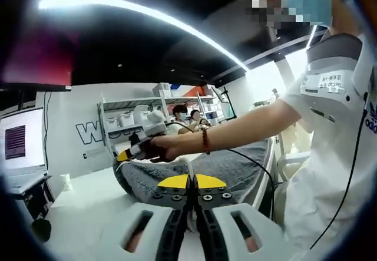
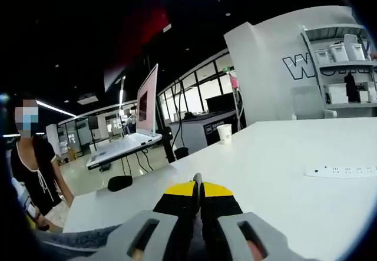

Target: Open the folded towel by lifting each exposed corner and separating the folded layers until the towel lies flat within the target outline without major curled edges

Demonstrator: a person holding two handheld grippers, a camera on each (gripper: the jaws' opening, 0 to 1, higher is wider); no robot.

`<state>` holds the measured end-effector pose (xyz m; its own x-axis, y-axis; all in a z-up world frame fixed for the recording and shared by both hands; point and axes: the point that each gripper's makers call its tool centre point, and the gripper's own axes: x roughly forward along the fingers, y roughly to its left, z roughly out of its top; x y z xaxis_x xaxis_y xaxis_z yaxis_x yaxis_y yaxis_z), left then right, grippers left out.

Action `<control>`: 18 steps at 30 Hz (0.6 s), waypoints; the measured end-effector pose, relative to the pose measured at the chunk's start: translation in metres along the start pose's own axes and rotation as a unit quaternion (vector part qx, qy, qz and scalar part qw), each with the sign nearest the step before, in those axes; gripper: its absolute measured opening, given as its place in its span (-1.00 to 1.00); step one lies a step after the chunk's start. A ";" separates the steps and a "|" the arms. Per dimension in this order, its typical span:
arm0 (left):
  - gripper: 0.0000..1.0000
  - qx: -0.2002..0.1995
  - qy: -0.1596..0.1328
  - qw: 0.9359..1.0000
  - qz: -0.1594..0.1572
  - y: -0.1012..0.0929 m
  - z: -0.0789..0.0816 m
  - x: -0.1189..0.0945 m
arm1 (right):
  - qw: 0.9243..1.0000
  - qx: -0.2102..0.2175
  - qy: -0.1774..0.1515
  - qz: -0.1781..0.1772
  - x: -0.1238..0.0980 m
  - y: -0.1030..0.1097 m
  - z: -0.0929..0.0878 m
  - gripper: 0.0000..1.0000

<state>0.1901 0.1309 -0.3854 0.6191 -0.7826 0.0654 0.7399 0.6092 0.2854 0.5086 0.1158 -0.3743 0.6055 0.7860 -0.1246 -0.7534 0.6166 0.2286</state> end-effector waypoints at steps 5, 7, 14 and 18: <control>-0.98 -0.005 0.003 1.000 -0.005 0.001 -0.005 -0.003 | 1.000 0.004 0.003 -0.001 0.000 0.000 -0.005 -1.00; -0.98 -0.007 0.004 1.000 -0.005 0.002 -0.007 -0.004 | 1.000 0.005 0.004 -0.003 0.001 0.000 -0.006 -1.00; -0.98 -0.028 0.011 1.000 0.003 0.007 -0.017 -0.011 | 1.000 0.015 0.004 -0.001 0.003 0.001 -0.011 -1.00; -0.98 -0.026 0.022 0.999 0.003 0.006 -0.022 -0.013 | 1.000 0.017 0.007 0.002 0.007 0.003 -0.016 -1.00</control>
<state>0.1922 0.1477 -0.4051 0.6331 -0.7736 0.0249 0.7485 0.6201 0.2348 0.5060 0.1238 -0.3896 0.5995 0.7887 -0.1364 -0.7461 0.6124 0.2614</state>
